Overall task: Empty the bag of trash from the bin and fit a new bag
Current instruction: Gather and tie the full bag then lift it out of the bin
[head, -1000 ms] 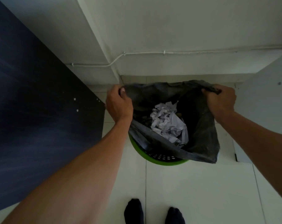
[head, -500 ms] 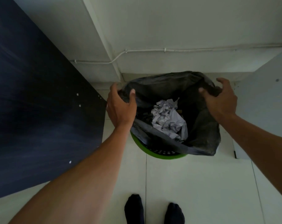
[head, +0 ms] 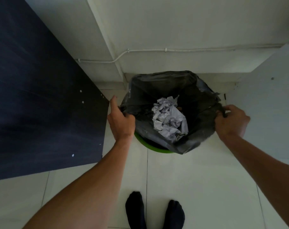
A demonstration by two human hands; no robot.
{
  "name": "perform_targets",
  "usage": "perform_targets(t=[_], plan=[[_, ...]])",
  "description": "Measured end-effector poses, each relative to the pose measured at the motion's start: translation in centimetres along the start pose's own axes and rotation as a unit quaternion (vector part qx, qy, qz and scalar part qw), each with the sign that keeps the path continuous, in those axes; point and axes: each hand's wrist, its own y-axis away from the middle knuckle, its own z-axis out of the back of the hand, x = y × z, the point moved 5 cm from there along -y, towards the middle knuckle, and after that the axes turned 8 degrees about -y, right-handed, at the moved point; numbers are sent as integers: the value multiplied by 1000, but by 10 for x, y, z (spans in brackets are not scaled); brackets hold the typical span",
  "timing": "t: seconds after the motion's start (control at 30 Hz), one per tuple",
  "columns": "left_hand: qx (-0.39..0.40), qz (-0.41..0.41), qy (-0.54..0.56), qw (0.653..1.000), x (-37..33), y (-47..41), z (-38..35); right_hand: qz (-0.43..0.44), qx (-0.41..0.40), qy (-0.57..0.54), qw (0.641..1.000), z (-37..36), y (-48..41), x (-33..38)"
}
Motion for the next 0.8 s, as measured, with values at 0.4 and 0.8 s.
perform_targets(t=[0.4,0.8], plan=[[-34,-47,-26,998,12,8,7,393,255,121,875,-19,69,56],[98,39,171,980,45,12,-10,380,189,142,894,-91,61,61]])
